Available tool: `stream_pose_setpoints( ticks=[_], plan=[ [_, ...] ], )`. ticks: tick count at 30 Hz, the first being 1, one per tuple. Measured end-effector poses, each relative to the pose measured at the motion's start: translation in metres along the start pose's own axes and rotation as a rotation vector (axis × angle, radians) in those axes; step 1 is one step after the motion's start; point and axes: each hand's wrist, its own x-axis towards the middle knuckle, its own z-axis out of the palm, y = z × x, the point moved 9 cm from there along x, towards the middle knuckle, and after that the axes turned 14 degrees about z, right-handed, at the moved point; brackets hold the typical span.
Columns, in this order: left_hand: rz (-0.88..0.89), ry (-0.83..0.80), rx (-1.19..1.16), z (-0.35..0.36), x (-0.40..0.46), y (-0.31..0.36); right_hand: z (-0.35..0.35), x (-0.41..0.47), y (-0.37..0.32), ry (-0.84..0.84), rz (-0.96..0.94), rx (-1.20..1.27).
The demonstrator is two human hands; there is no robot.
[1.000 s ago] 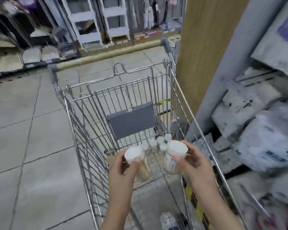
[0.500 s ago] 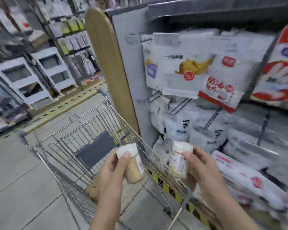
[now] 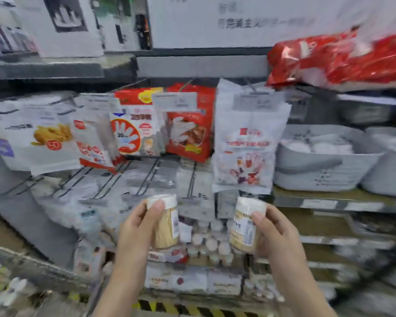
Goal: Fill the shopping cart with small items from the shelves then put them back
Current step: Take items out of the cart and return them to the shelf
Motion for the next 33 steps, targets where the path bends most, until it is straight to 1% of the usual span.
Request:
stream_pose_setpoints(
  ticks=[3, 6, 9, 12, 14, 17, 21, 25, 33],
  plan=[
    [-0.064, -0.163, -0.038, 0.107, -0.034, -0.019, -0.108, -0.026, -0.017, 0.160, -0.046, 0.025],
    [-0.091, -0.284, -0.077, 0.191, -0.067, -0.033, -0.190, -0.053, -0.025, 0.266, -0.078, 0.060],
    [-0.117, -0.466, -0.086, 0.277, -0.109, -0.042, -0.271, -0.087, -0.027, 0.398, -0.121, 0.123],
    [-0.130, -0.585, -0.061, 0.341, -0.139, -0.047, -0.340, -0.116, -0.021, 0.542, -0.133, 0.209],
    [-0.115, -0.636, -0.036, 0.375, -0.153, -0.050, -0.376, -0.131, -0.017, 0.616, -0.132, 0.257],
    [-0.102, -0.758, -0.040, 0.428, -0.175, -0.053, -0.424, -0.149, -0.012, 0.710, -0.143, 0.332],
    [-0.079, -0.886, -0.032, 0.496, -0.201, -0.058, -0.479, -0.158, -0.015, 0.780, -0.146, 0.355],
    [-0.091, -0.964, -0.047, 0.573, -0.224, -0.067, -0.536, -0.156, -0.033, 0.824, -0.171, 0.311],
    [-0.112, -1.011, -0.106, 0.737, -0.250, -0.096, -0.672, -0.133, -0.094, 0.859, -0.218, 0.288]
  ],
)
